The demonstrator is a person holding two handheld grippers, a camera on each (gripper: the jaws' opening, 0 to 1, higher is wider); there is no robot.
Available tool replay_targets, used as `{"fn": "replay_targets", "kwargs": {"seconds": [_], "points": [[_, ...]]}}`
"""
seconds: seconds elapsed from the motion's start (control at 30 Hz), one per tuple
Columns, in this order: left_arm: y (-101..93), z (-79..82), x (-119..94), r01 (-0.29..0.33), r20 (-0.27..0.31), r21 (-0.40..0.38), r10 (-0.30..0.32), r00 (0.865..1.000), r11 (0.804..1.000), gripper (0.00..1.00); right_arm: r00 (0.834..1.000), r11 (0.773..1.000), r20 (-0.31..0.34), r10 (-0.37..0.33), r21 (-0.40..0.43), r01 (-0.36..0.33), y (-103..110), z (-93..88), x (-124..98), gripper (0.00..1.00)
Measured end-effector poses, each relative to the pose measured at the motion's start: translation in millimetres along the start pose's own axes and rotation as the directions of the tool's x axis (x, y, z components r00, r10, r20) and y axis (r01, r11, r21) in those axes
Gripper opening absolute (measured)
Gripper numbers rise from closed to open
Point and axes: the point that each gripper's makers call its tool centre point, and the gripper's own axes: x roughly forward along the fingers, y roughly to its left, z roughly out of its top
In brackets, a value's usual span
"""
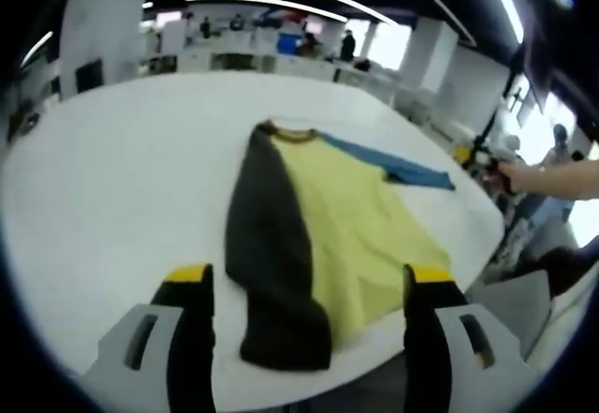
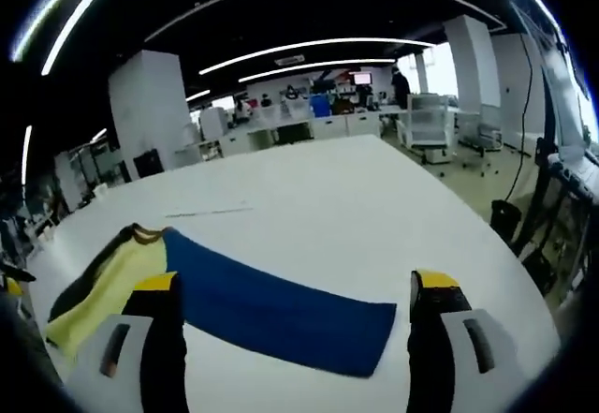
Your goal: Fold the garment on the visible template until the final outline fits inside the template.
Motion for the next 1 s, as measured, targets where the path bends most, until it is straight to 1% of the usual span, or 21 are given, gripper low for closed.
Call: {"fn": "replay_targets", "kwargs": {"seconds": [0.1, 0.2, 0.23, 0.3, 0.37, 0.47, 0.57, 0.73, 0.9, 0.97, 1.0], "points": [[2.9, 3.0, -2.1, -0.004, 0.014, -0.002, 0.004, 1.000, 1.000, 0.79, 1.000, 1.000, 0.011, 0.024, 0.002, -0.024, 18.4, 5.7, -8.3, 1.00], [4.5, 4.6, -3.5, -0.005, 0.023, -0.002, 0.005, 1.000, 1.000, 0.79, 0.997, 0.998, 0.049, 0.059, -0.008, -0.059, 44.1, 19.7, -17.6, 1.00], [4.6, 4.7, -3.7, -0.005, 0.024, -0.002, 0.005, 1.000, 1.000, 0.79, 0.995, 0.997, 0.056, 0.082, -0.014, -0.081, 56.6, 25.5, -21.4, 1.00], [4.2, 4.9, -5.3, -0.002, 0.028, 0.002, 0.002, 1.000, 1.000, 0.79, 0.992, 0.994, 0.070, 0.108, -0.041, -0.106, 71.5, 33.6, -26.3, 1.00], [4.1, 4.5, -6.8, 0.000, 0.030, 0.007, -0.001, 1.000, 1.000, 0.79, 0.985, 0.988, 0.084, 0.148, -0.057, -0.143, 92.3, 44.2, -33.3, 1.00], [4.7, 4.2, -8.7, 0.004, 0.033, 0.010, -0.004, 0.999, 1.000, 0.79, 0.979, 0.982, 0.101, 0.179, -0.076, -0.172, 111.1, 54.6, -40.2, 1.00], [5.1, 3.9, -10.9, 0.006, 0.035, 0.014, -0.007, 0.999, 1.000, 0.79, 0.974, 0.979, 0.107, 0.197, -0.080, -0.189, 121.8, 59.7, -44.2, 1.00], [7.1, 5.9, -15.0, 0.007, 0.046, 0.016, -0.008, 0.999, 1.000, 0.79, 0.962, 0.969, 0.130, 0.240, -0.097, -0.229, 141.4, 72.5, -53.7, 1.00], [7.6, 4.1, -15.7, 0.012, 0.048, 0.020, -0.013, 0.999, 1.000, 0.79, 0.945, 0.953, 0.144, 0.295, -0.123, -0.278, 165.2, 84.2, -67.6, 1.00], [7.8, 2.5, -15.4, 0.014, 0.046, 0.020, -0.015, 0.999, 1.000, 0.79, 0.940, 0.947, 0.143, 0.311, -0.131, -0.293, 173.5, 86.4, -72.0, 1.00], [7.9, 1.3, -15.2, 0.016, 0.045, 0.021, -0.017, 0.999, 1.000, 0.79, 0.936, 0.940, 0.136, 0.326, -0.149, -0.306, 180.2, 86.6, -74.9, 1.00]]}}
